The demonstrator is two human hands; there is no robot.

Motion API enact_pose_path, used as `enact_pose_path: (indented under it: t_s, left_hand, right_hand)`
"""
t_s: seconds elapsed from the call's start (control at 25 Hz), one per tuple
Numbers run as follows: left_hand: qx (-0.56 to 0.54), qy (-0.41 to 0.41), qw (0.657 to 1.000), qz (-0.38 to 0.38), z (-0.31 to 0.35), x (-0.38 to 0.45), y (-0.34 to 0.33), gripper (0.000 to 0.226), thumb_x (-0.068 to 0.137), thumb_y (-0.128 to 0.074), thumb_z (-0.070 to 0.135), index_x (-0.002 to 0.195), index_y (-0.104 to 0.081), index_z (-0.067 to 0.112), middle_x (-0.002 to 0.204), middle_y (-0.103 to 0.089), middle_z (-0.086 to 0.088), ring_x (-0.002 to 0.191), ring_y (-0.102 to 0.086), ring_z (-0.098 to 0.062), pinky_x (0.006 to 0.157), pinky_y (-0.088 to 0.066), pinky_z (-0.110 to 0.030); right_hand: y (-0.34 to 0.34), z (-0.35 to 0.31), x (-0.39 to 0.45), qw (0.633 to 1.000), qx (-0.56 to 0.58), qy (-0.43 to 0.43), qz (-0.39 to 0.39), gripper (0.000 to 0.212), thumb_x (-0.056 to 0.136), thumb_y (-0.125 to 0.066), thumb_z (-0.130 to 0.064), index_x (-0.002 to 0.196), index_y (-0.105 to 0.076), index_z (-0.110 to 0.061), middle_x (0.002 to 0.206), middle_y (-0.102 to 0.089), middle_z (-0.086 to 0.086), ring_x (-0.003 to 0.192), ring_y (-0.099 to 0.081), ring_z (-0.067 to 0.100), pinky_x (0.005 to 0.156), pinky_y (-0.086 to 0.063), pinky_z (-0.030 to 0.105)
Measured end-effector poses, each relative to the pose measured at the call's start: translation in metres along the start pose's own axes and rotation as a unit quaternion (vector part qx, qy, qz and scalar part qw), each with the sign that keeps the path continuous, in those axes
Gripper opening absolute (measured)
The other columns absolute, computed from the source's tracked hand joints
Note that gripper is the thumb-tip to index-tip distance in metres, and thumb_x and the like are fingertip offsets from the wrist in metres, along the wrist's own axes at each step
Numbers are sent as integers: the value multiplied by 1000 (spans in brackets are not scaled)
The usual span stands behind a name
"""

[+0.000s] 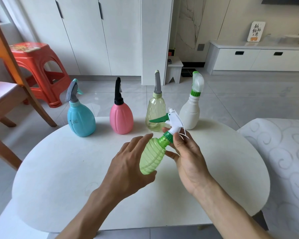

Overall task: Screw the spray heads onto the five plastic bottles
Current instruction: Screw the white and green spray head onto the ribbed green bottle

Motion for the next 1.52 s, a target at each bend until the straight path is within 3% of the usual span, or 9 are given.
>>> enact_pose_path:
  t_s: [0.08,0.24,0.4,0.52,0.8,0.96,1.2,1.4,1.52]
  left_hand:
    - [-14,5,1000,4,0,0,3,98,63,-83,41,148,-38,26,138,-53,8,113,-55,-16,89,-44,-23]
    - [-92,27,995,12,0,-3,9,95,60,-85,39,144,-41,31,132,-55,16,110,-53,-5,86,-40,-14]
    - [-120,28,992,2,-2,-3,12,93,59,-84,43,143,-42,35,129,-56,19,107,-55,-4,86,-46,-22]
    - [-140,33,990,-11,-4,-4,13,93,58,-84,44,141,-42,39,124,-56,24,106,-55,-1,86,-45,-17]
    - [-243,54,966,-73,-6,-3,10,85,55,-86,39,131,-50,42,110,-66,18,103,-61,-9,82,-51,-20]
    - [-236,69,968,-42,-1,-5,11,88,55,-87,40,135,-49,40,111,-66,16,103,-62,-11,86,-53,-31]
    - [-225,69,972,-10,4,-5,7,90,55,-87,39,136,-47,41,110,-65,19,94,-60,-5,75,-55,-26]
    - [-176,36,984,1,12,-4,3,91,57,-86,37,138,-46,35,120,-59,22,104,-58,-1,82,-45,-12]
    - [-121,10,993,1,18,-4,0,91,58,-81,38,140,-41,37,123,-55,22,101,-57,-5,82,-49,-22]
  right_hand:
    - [-2,1,1,1000,7,-3,1,39,89,-57,-38,124,-64,-22,127,-69,3,121,-61,28,90,-50,43]
    - [-7,-3,2,998,38,4,-47,30,95,-58,-32,123,-64,-23,127,-69,6,114,-65,24,79,-53,31]
    - [-12,-12,4,995,-22,21,-99,31,92,-60,-37,121,-64,-28,125,-70,3,112,-65,20,83,-49,34]
    - [-11,-15,7,988,-61,21,-139,33,94,-60,-36,126,-61,-28,125,-69,4,114,-63,21,87,-46,39]
    - [-12,-24,8,977,-16,-4,-214,38,93,-62,-31,127,-60,-14,120,-70,12,112,-63,23,86,-51,38]
    - [-11,-24,6,983,-45,21,-177,40,83,-73,-41,114,-66,-16,109,-73,6,104,-67,21,84,-50,34]
    - [-18,-17,2,991,14,-6,-133,49,63,-86,-52,98,-75,-20,84,-70,-4,78,-65,12,73,-51,21]
    - [-11,-10,1,999,-44,-8,-26,41,66,-84,-44,84,-61,-16,81,-61,2,82,-62,20,82,-49,43]
    - [-6,-11,0,993,-119,1,22,50,66,-82,-52,87,-63,-10,80,-68,4,80,-68,17,78,-56,41]
Point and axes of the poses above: each hand's wrist, its own x-axis towards the middle knuckle, its own y-axis out of the back of the hand, z = x × y, the point moved 7 cm from there along x, towards the middle knuckle
